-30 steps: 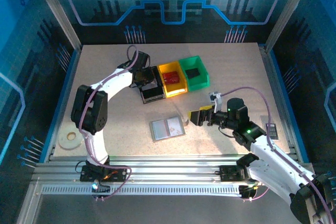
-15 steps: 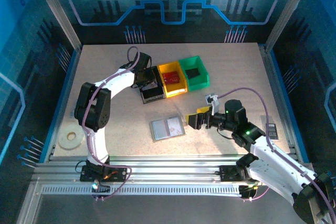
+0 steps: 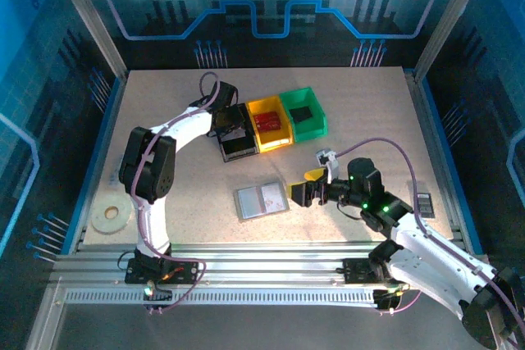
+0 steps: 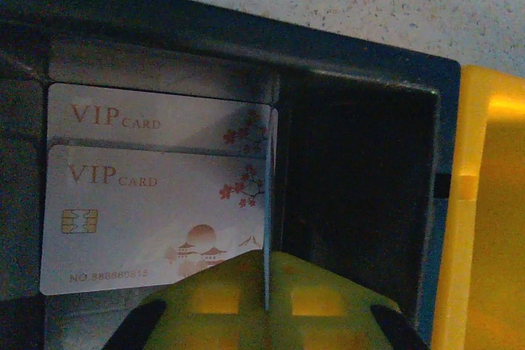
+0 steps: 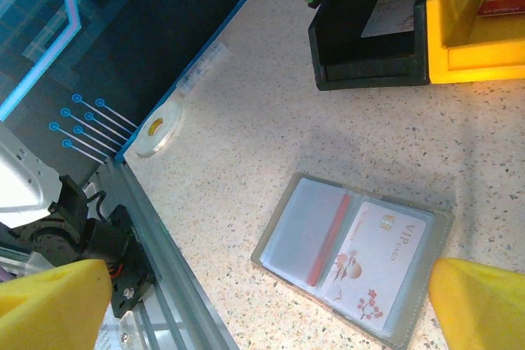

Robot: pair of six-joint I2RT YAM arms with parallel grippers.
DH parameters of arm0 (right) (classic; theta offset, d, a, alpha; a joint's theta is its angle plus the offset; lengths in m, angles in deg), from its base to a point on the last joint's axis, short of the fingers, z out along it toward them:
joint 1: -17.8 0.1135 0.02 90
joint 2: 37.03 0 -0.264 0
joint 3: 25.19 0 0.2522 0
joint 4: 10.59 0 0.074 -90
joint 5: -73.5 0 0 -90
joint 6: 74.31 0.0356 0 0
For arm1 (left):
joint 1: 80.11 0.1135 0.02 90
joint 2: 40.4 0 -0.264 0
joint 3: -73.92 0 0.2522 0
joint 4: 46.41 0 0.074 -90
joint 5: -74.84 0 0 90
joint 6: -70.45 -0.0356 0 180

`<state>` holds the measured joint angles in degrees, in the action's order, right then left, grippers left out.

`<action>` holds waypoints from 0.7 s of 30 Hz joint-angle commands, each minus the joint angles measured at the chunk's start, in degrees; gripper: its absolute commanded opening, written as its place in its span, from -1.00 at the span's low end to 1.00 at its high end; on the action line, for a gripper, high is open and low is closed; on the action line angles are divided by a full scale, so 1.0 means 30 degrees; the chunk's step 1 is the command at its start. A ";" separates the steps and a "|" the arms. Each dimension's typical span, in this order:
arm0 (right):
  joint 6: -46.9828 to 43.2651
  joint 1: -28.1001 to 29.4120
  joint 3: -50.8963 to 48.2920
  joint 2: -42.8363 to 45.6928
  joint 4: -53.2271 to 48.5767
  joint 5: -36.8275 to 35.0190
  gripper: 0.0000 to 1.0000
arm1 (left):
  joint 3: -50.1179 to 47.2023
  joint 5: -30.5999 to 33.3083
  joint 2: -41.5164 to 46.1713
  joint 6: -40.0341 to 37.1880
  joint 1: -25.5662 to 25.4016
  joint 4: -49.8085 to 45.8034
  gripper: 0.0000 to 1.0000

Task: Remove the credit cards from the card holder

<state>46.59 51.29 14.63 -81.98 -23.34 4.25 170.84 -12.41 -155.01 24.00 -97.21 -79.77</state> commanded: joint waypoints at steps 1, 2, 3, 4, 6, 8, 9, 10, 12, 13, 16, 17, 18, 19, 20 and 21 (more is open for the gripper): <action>-0.0480 0.0311 -0.0180 0.0131 -0.0073 -0.0385 1.00 | 0.0520 0.0449 -0.0301 -0.0253 -0.0100 -0.0115 -0.77; -0.0483 0.0343 -0.0172 0.0102 -0.0067 -0.0414 1.00 | 0.0553 0.0461 -0.0245 -0.0305 -0.0100 -0.0186 -0.72; -0.0491 0.0337 -0.0188 0.0057 -0.0059 -0.0414 1.00 | 0.0633 0.0501 -0.0213 -0.0430 -0.0100 -0.0295 -0.65; -0.0509 0.0358 -0.0170 0.0005 -0.0066 -0.0414 1.00 | 0.0723 0.0550 -0.0163 -0.0550 -0.0100 -0.0411 -0.58; -0.0513 0.0370 -0.0181 -0.0039 -0.0052 -0.0443 1.00 | 0.0915 0.0707 -0.0063 -0.0758 -0.0100 -0.0671 -0.50; -0.0542 0.0401 -0.0154 -0.0066 -0.0096 -0.0465 1.00 | 0.0950 0.0741 0.0054 -0.0906 -0.0049 -0.0785 -0.42; -0.0543 0.0405 -0.0139 -0.0076 -0.0089 -0.0497 1.00 | 0.0993 0.0796 0.0129 -0.0974 -0.0027 -0.0869 -0.40; -0.0571 0.0406 -0.0111 -0.0076 -0.0158 -0.0502 1.00 | 0.1045 0.0893 0.0195 -0.1051 -0.0012 -0.0993 -0.39; -0.0594 0.0422 -0.0094 -0.0076 -0.0206 -0.0509 1.00 | 0.1079 0.0933 0.0334 -0.1200 0.0097 -0.1096 -0.39; -0.0601 0.0429 -0.0059 -0.0075 -0.0202 -0.0531 1.00 | 0.1123 0.0979 0.0379 -0.1259 0.0156 -0.1211 -0.38; -0.0630 0.0450 -0.0038 -0.0162 -0.0244 -0.0541 1.00 | 0.1336 0.1005 0.0519 -0.1446 0.0279 -0.1512 -0.33; -0.0630 0.0465 -0.0041 -0.0207 -0.0239 -0.0589 1.00 | 0.1394 0.1061 0.0569 -0.1499 0.0281 -0.1622 -0.32; -0.0650 0.0445 -0.0009 -0.0248 -0.0268 -0.0590 1.00 | 0.1459 0.1121 0.0618 -0.1551 0.0296 -0.1749 -0.32; -0.0658 0.0449 0.0000 -0.0306 -0.0277 -0.0577 1.00 | 0.1534 0.1162 0.0657 -0.1596 0.0295 -0.1879 -0.32; -0.0660 0.0482 0.0029 -0.0360 -0.0296 -0.0553 1.00 | 0.1588 0.1245 0.0695 -0.1626 0.0306 -0.1998 -0.32; -0.0660 0.0484 0.0050 -0.0394 -0.0308 -0.0531 1.00 | 0.1622 0.1281 0.0753 -0.1666 0.0310 -0.2095 -0.32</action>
<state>45.60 51.95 14.63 -82.94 -23.53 3.23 173.72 -10.01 -155.01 20.57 -96.86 -83.33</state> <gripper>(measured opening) 0.998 0.340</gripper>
